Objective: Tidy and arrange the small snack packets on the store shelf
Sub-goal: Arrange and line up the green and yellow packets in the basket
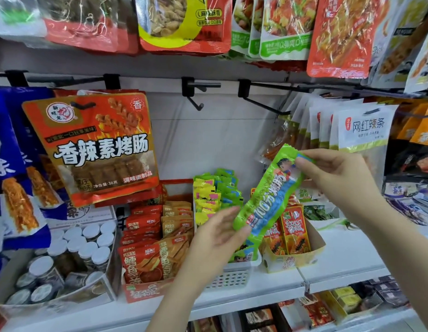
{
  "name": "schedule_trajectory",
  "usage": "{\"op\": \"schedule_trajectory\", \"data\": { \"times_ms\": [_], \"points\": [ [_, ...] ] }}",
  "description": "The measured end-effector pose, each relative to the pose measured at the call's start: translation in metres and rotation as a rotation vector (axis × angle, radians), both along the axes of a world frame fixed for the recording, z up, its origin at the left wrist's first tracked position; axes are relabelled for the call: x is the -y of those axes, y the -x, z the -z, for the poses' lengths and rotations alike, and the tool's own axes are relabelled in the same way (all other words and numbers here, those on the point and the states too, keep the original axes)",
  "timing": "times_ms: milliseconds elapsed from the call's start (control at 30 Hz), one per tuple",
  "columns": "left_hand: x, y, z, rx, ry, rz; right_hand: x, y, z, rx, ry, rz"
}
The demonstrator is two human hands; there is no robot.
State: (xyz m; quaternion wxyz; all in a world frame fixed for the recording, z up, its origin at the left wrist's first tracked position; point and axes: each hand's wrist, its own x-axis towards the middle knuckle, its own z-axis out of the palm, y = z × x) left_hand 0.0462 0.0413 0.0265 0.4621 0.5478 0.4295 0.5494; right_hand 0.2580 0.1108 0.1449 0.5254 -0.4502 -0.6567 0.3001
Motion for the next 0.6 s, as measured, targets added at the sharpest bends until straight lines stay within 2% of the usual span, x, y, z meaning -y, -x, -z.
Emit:
{"op": "schedule_trajectory", "data": {
  "times_ms": [100,200,400,600],
  "points": [
    [0.003,-0.005,0.005,0.186,0.067,-0.044,-0.008,0.010,0.000,-0.063,0.087,-0.033],
    [0.006,-0.001,0.009,0.294,0.153,-0.095,-0.011,0.012,0.002,-0.074,0.120,-0.038],
    [0.012,0.006,0.006,0.370,0.257,-0.054,-0.014,0.011,0.006,-0.046,0.187,-0.017],
    [0.010,0.008,0.006,0.419,0.232,0.036,-0.011,0.010,0.006,-0.104,0.227,-0.041]
  ]
}}
